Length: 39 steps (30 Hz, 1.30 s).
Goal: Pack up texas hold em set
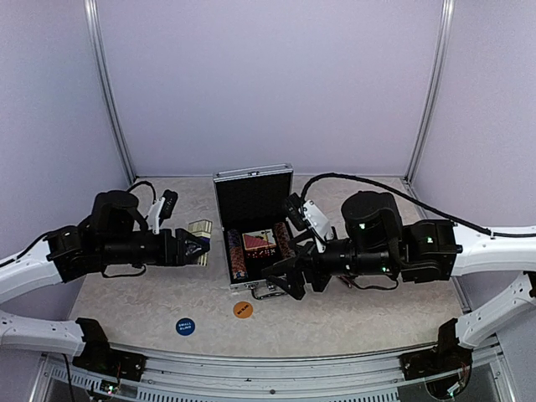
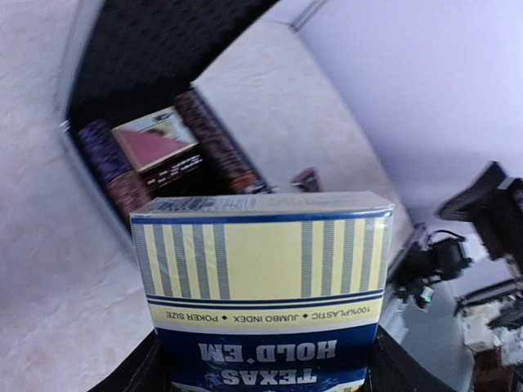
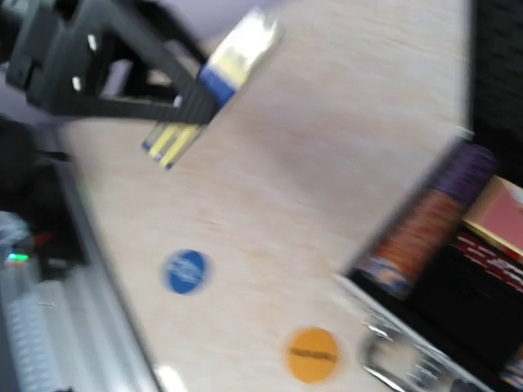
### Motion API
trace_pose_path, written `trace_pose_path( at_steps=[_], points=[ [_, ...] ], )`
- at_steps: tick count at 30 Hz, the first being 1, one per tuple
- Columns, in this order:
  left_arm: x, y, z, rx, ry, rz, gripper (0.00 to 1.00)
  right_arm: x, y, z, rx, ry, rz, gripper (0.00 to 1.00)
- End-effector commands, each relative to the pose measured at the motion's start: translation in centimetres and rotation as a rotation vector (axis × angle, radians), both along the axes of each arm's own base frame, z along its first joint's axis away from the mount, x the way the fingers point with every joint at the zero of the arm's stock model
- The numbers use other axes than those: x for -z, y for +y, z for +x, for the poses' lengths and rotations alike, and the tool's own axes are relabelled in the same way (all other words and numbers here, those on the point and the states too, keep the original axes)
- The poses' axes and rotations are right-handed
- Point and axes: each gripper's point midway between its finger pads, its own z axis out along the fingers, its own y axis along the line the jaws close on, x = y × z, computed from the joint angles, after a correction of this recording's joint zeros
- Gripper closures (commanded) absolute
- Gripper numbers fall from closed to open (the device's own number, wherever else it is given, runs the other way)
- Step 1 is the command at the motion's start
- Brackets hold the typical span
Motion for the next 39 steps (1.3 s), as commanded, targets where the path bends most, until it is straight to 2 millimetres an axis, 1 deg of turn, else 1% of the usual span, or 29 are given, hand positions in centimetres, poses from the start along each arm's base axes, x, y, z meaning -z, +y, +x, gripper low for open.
trace_pose_path(
  at_steps=[1,5,8,13,15,19,21,24,29,39],
  points=[
    [-9.2,-2.9,-3.7,0.280,-0.217,-0.284,0.41,-4.7,1.5,-3.0,-0.199,0.000,0.209,0.00],
    [-11.9,-3.8,-6.9,0.448,-0.269,-0.414,0.41,-7.2,2.0,-4.8,-0.309,-0.001,0.314,0.00],
    [-13.5,-4.1,-9.4,0.579,-0.285,-0.512,0.41,-8.7,2.6,-5.2,-0.343,-0.002,0.369,0.00],
    [-14.9,-4.2,-11.5,0.690,-0.306,-0.595,0.41,-10.3,3.7,-5.9,-0.396,0.021,0.446,0.00],
    [-15.2,-4.3,-12.0,0.719,-0.307,-0.615,0.41,-10.4,4.3,-6.0,-0.414,0.035,0.463,0.00],
    [-15.1,-4.7,-12.0,0.734,-0.290,-0.615,0.41,-11.0,4.9,-6.4,-0.447,0.049,0.497,0.00],
    [-15.1,-4.8,-12.1,0.742,-0.281,-0.622,0.40,-11.0,5.1,-6.6,-0.469,0.035,0.488,0.00],
    [-15.0,-5.0,-12.0,0.738,-0.272,-0.623,0.40,-10.9,5.0,-6.2,-0.448,0.016,0.475,0.00],
    [-14.6,-5.1,-11.7,0.716,-0.275,-0.614,0.41,-11.8,5.3,-5.8,-0.438,0.039,0.524,0.00],
    [-14.3,-5.6,-11.7,0.713,-0.275,-0.609,0.41,-12.4,8.2,-4.6,-0.419,0.138,0.624,0.00]
  ],
)
